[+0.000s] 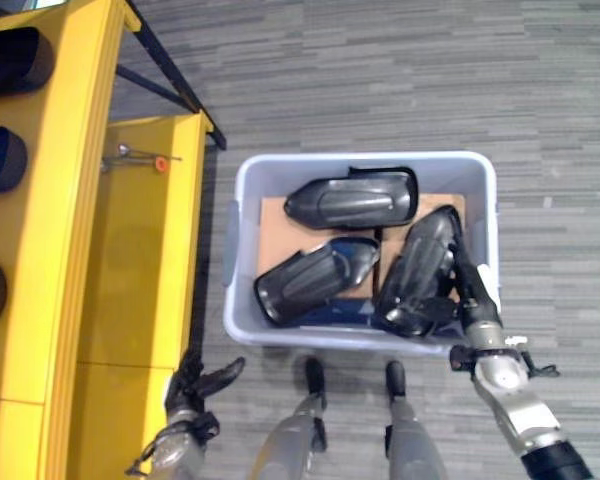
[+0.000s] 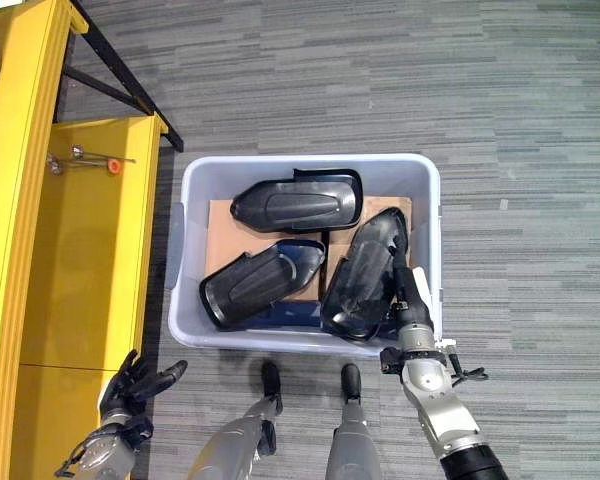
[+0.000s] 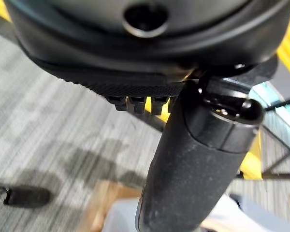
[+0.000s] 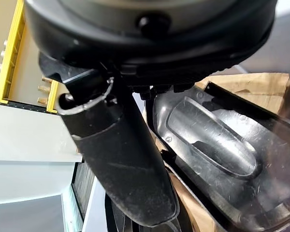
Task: Move parts from the plastic box to the shelf.
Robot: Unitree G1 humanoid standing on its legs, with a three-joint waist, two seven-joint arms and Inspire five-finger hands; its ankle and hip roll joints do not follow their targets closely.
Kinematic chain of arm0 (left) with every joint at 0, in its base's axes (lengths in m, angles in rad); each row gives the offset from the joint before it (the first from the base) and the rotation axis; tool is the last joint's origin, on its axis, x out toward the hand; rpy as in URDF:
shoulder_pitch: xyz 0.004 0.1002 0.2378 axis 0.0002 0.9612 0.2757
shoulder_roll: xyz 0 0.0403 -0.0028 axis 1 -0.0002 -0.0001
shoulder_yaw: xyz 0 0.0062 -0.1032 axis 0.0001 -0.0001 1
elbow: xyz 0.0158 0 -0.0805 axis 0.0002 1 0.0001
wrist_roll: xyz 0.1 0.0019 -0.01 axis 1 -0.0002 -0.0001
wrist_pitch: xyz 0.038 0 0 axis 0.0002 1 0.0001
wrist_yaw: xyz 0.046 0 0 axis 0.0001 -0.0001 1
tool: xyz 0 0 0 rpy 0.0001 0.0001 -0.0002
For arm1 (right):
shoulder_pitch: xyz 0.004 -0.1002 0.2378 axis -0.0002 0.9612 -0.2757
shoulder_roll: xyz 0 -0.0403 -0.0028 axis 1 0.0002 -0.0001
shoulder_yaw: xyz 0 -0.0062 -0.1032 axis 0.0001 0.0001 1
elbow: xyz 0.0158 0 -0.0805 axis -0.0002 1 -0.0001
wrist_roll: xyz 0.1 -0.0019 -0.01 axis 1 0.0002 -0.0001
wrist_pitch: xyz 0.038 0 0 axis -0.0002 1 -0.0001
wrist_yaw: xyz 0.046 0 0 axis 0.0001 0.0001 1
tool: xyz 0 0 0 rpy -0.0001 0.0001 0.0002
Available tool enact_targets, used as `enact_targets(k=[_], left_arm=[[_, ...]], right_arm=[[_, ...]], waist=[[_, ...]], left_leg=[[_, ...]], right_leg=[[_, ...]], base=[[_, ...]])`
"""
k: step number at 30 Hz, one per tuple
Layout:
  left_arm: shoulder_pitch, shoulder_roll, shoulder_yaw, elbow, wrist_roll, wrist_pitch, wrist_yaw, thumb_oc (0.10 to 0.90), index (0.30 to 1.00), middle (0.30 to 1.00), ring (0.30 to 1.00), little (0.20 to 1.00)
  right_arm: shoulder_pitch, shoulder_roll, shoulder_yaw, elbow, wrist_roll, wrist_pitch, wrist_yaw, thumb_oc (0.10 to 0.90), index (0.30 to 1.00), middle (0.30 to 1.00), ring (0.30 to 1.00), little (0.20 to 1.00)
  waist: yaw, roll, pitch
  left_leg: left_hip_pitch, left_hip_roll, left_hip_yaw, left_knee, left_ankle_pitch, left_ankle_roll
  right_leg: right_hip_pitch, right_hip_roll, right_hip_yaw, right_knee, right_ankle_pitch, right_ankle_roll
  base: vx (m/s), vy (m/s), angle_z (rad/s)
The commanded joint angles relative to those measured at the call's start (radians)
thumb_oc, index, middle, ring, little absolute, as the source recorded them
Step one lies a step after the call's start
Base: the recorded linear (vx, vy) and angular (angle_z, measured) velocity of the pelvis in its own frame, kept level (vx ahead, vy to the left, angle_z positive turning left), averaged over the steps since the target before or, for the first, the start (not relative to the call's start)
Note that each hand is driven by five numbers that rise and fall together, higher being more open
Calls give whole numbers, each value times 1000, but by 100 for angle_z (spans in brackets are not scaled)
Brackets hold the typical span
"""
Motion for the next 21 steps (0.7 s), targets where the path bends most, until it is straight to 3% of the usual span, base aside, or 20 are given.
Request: enact_targets(k=[1,7,21], left_arm=[[24,77,89,4,1,-74,52,900,1000,1000,1000,1000],[-1,78,110,69,-11,-80,68,900,1000,1000,1000,1000],[-89,61,-21,121,35,-58,44,900,1000,1000,1000,1000]], right_arm=[[-47,-6,-4,-52,-6,-79,4,900,1000,1000,1000,1000],[-48,-11,5,-47,-2,-81,10,900,1000,1000,1000,1000],[-46,-9,58,-84,5,-92,15,900,1000,1000,1000,1000]], waist=[[0,-30,-42],[-1,-32,-39],[-25,-50,-20]], left_leg=[[-79,24,40,131,-49,-34],[-79,23,39,122,-44,-35],[-94,31,54,129,-45,-35]], right_leg=[[8,-56,-8,49,-101,23],[7,-56,-11,48,-102,23],[-23,-47,8,57,-97,22]], base=[[0,0,0],[0,0,0],[0,0,-1]])
